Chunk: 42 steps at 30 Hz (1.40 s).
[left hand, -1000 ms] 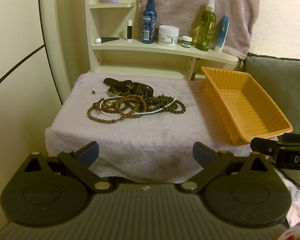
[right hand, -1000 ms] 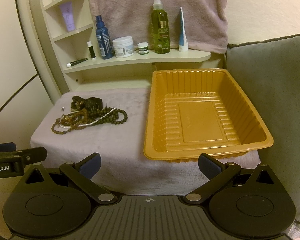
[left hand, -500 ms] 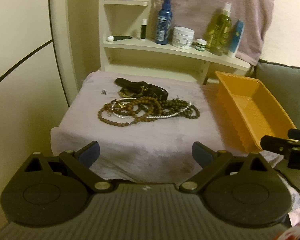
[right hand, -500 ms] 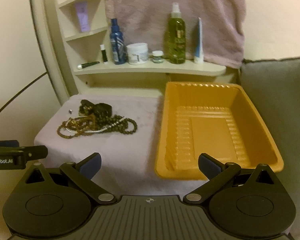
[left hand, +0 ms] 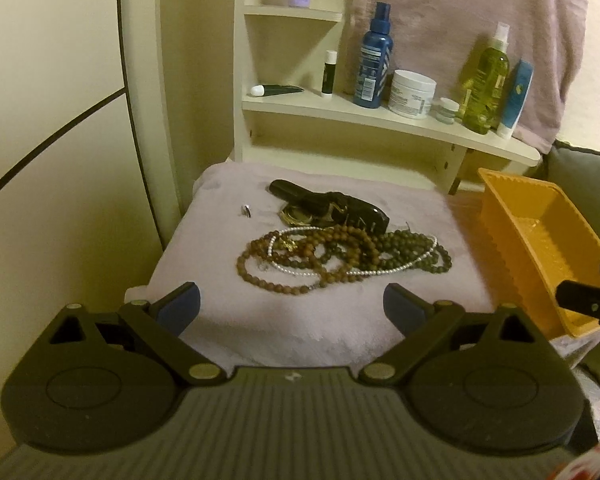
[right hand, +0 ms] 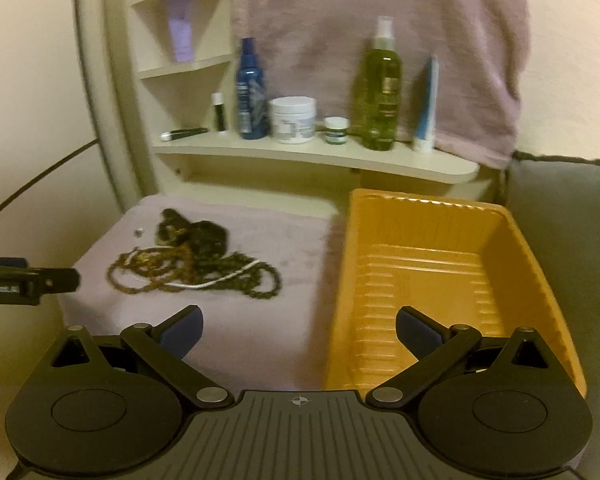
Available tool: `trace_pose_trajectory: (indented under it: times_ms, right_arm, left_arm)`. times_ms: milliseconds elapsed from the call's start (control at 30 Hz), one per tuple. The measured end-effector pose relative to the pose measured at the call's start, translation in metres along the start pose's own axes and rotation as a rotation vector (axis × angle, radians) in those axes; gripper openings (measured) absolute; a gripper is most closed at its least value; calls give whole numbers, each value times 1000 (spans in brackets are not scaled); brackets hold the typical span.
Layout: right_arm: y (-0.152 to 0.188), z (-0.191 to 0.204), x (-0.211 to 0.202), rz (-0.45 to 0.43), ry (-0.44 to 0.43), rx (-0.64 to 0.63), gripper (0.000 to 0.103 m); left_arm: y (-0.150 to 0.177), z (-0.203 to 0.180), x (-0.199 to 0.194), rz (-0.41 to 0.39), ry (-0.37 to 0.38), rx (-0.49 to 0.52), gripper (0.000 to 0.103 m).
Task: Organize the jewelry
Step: 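Grasp the orange tray rim with the right tool while the left tool approaches the jewelry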
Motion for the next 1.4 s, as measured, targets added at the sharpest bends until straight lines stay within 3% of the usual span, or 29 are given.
trace_pose_trajectory:
  times_ms: [133,300,433,500,633,800,1233,1333,1400]
  right_arm:
    - [11,-34,-7,-7,110,62,98]
    - [32,-99,-13,24,298,130,83]
    - [40,-136,-20,43,382,163,72]
    - [45,-151,-19,58,381,180,61]
    - [54,-168,-17,82,372,184,53]
    - [68,-182,-5,94,300,221,37]
    - [85,-206,22,76,132,365,30]
    - [86,-207,25,67,102,390,26]
    - [87,-208,26,62,93,400,15]
  left_arm:
    - [-2,0,6,-4,12,-2,97]
    - [-4,-6,15,-9,44,1,97]
    - [-6,-16,22,-12,66,14,95]
    - [-7,-21,25,-15,81,20,93]
    - [-9,-32,30,-14,100,40,92]
    - [-9,-43,37,-6,114,50,92]
    - [-6,-64,51,25,127,65,92]
    - [-6,-67,51,22,133,67,92]
    - [-6,-67,51,22,135,66,92]
Point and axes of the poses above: each gripper's, at about its wrist camera, not at the fingertips, and x roughly the way its jaws point, z to its left, y to its underside, the point moved 3 cm from there along x, roughly the way its jaws point, and after that the axes turned 6 degrees about -x, right-handed, at the moved point
